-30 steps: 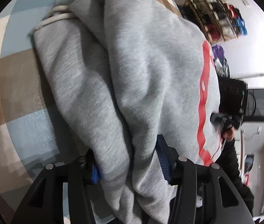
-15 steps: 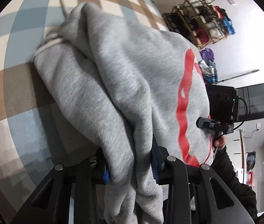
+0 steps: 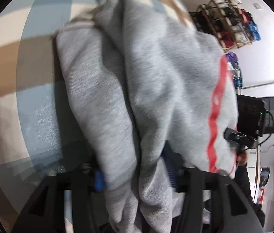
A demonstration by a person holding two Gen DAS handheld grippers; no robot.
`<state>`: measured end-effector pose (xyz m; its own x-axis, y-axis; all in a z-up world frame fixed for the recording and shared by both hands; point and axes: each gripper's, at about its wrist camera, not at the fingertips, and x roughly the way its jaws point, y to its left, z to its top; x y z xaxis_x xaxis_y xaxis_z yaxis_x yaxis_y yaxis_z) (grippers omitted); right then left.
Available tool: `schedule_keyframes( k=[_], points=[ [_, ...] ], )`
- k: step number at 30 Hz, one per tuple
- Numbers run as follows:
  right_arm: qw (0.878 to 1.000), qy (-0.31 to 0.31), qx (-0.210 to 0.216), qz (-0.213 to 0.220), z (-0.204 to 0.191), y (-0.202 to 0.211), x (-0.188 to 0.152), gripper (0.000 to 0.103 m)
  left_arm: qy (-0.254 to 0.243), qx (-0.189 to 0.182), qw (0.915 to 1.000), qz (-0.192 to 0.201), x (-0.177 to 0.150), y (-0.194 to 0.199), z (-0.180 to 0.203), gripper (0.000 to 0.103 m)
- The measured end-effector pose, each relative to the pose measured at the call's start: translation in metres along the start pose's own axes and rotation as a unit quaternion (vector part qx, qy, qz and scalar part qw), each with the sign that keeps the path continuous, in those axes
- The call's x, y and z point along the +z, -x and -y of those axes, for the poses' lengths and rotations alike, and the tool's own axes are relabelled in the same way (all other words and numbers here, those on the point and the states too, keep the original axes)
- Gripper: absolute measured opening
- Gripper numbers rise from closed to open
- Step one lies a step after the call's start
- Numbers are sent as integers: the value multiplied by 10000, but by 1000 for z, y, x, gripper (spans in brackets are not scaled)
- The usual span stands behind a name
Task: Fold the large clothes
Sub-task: 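Carry the folded hoodie with both grippers to the grey cabinet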
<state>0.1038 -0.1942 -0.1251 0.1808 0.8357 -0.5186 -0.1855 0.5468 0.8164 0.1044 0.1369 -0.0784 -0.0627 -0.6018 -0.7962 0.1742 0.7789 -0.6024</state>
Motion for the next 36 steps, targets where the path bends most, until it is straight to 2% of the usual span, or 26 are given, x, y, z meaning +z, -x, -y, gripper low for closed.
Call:
schedule_keyframes(
  k=[1, 4, 5, 6, 7, 12, 16, 20, 25, 29, 32, 36],
  points=[
    [10000, -50, -4, 2, 2, 1, 0, 71, -30, -126, 9999, 73, 2, -1, 0, 63],
    [10000, -65, -44, -13, 3, -5, 0, 74, -128, -352, 9992, 155, 8, -11, 1, 62],
    [9999, -137, 0, -14, 7, -7, 1, 74, -149, -410, 9989, 179, 6, -12, 0, 57],
    [9998, -194, 53, 1, 5, -10, 1, 74, -143, -491, 9986, 162, 7, -17, -2, 47],
    [9997, -221, 107, 30, 6, -11, 2, 74, -115, -571, 9982, 123, 8, -20, -5, 32],
    [9993, -65, 213, 295, -7, -2, -3, 66, -205, -746, 9963, 369, 1, -5, 1, 26],
    [9982, 296, 323, 409, -37, 3, -4, 65, -467, -667, 9957, 446, 1, 8, 24, 26],
    [9961, 482, 511, 526, -70, 3, 4, 65, -478, -647, 9952, 556, 8, 16, 28, 26],
    [9934, 681, 725, 573, -97, -1, 15, 65, -543, -700, 9920, 896, -1, 54, 21, 26],
    [9883, 1012, 981, 591, -142, -12, 32, 65, -560, -653, 9887, 1225, -9, 99, 18, 26],
    [9830, 1241, 1220, 582, -177, -28, 46, 65, -606, -411, 9857, 1520, -18, 137, 21, 26],
    [9741, 1481, 1653, 439, -238, -63, 70, 65, -504, -60, 9795, 1952, -38, 212, 13, 26]
  ],
)
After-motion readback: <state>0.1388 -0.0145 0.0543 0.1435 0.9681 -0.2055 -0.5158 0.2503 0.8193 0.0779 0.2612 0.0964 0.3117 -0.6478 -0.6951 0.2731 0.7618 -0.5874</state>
